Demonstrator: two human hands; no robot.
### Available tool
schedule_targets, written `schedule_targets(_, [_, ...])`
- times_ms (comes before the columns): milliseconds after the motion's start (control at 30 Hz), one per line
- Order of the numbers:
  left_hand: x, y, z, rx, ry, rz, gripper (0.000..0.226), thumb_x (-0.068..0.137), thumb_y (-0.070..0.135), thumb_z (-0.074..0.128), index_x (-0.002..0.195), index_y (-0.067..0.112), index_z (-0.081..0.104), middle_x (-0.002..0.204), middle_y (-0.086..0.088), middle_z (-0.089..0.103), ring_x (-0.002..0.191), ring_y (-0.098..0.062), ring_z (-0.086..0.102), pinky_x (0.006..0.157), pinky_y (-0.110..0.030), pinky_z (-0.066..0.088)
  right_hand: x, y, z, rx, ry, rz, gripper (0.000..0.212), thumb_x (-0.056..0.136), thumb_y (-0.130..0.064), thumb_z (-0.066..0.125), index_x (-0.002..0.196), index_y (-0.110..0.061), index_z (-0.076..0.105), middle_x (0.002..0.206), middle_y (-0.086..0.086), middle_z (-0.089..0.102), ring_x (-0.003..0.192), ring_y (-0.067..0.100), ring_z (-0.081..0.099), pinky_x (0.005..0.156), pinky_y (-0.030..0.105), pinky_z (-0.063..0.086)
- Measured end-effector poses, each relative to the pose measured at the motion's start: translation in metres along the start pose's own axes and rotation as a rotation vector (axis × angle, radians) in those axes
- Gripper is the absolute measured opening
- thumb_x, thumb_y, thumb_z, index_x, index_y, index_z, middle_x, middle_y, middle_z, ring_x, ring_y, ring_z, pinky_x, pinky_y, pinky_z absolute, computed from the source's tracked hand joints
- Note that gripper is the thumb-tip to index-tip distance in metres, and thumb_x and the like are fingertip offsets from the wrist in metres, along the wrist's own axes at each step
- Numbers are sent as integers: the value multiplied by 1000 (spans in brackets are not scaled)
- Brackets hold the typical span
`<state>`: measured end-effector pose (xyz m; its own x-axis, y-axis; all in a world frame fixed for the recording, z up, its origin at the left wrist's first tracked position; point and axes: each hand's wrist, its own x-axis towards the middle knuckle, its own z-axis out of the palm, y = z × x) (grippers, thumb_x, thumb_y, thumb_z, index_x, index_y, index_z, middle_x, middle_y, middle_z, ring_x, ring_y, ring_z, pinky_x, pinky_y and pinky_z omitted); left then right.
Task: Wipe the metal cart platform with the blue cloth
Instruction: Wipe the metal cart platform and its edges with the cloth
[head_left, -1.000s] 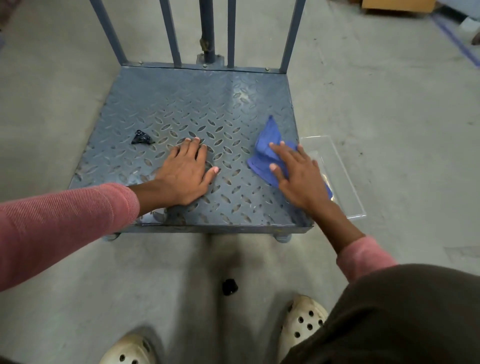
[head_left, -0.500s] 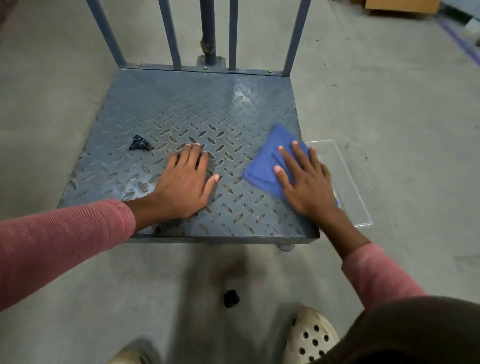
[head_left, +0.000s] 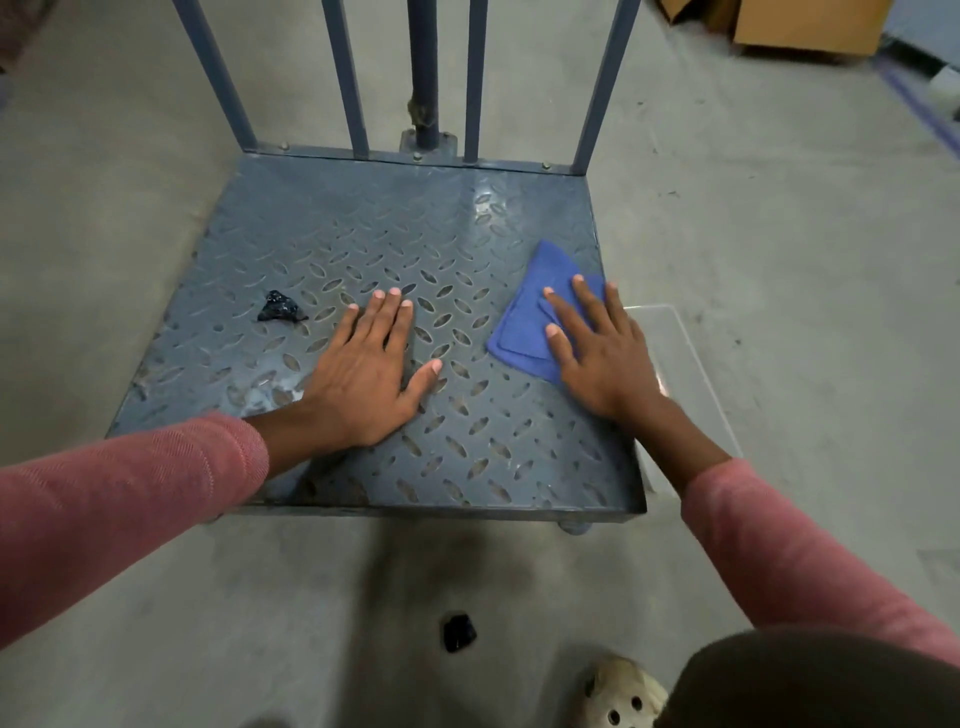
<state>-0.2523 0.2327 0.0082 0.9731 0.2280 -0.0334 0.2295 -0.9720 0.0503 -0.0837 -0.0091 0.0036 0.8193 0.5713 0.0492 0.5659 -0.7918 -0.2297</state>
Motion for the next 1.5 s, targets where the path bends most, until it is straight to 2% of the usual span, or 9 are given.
schedule_targets(167, [16,-12,-2,-19,7,-34,94,97,72,2,166,9,8,174,-11,5,162,-24,2,131,-47,5,-33,-14,-1,-132,-31,-264,53,103,-57,18,155,-50,15,167,-17,8,156,18,3,125,47,8])
schedule_targets(333, [34,-8,-3,-39,18,-56,93,97,70,3,166,8,9,174,-12,6,161,-24,3,131,-47,5,38,-2,-1,-6,-50,-31,53,102,-57,19,155,-52,15,167,-14,9,156,20,3,123,53,10])
schedule_targets(533, [38,-12,4,-65,74,-64,89,99,67,16,164,8,19,173,-11,15,161,-24,10,130,-48,10,37,-12,2,-128,-118,-370,52,105,-54,16,156,-50,8,168,-15,4,156,18,1,124,48,5])
schedule_targets(800, [40,-13,2,-76,77,-58,88,99,69,17,165,10,17,173,-8,13,161,-22,8,131,-47,7,121,-16,-4,-104,-320,-254,52,103,-61,12,153,-57,-2,167,-15,-10,155,19,-12,123,56,-3])
schedule_targets(1033, [40,-14,3,-146,86,-42,86,99,69,20,163,11,22,171,-10,19,160,-26,14,130,-49,10,110,-26,-6,-80,-268,-173,51,104,-58,13,154,-55,3,167,-14,-7,155,22,-10,121,62,-4])
schedule_targets(1100, [36,-15,1,-196,169,-47,75,100,64,33,151,10,42,155,-15,40,146,-33,36,122,-50,28,104,-33,-4,-60,-222,-122,50,105,-56,15,154,-53,7,168,-13,-4,155,23,-7,120,63,-3])
schedule_targets(1200, [29,-10,-2,-179,401,-22,41,103,48,45,112,11,59,107,-14,53,101,-32,52,86,-45,43,94,-41,1,-47,-180,-65,51,105,-54,15,155,-50,10,168,-10,-1,155,25,-6,120,63,-3])
schedule_targets(1367, [17,-2,-6,-116,410,37,30,107,41,53,91,15,56,56,-5,55,46,-27,52,53,-29,32,79,-46,1,-37,-195,-51,52,105,-55,15,156,-49,9,169,-8,-4,155,26,-7,120,62,-4])
schedule_targets(1500, [12,-3,-12,-124,437,52,29,106,35,54,89,13,58,49,4,36,37,-18,30,50,-21,18,73,-45,1,-43,-202,-59,52,104,-57,14,155,-50,7,168,-9,-4,155,25,-7,120,63,-5])
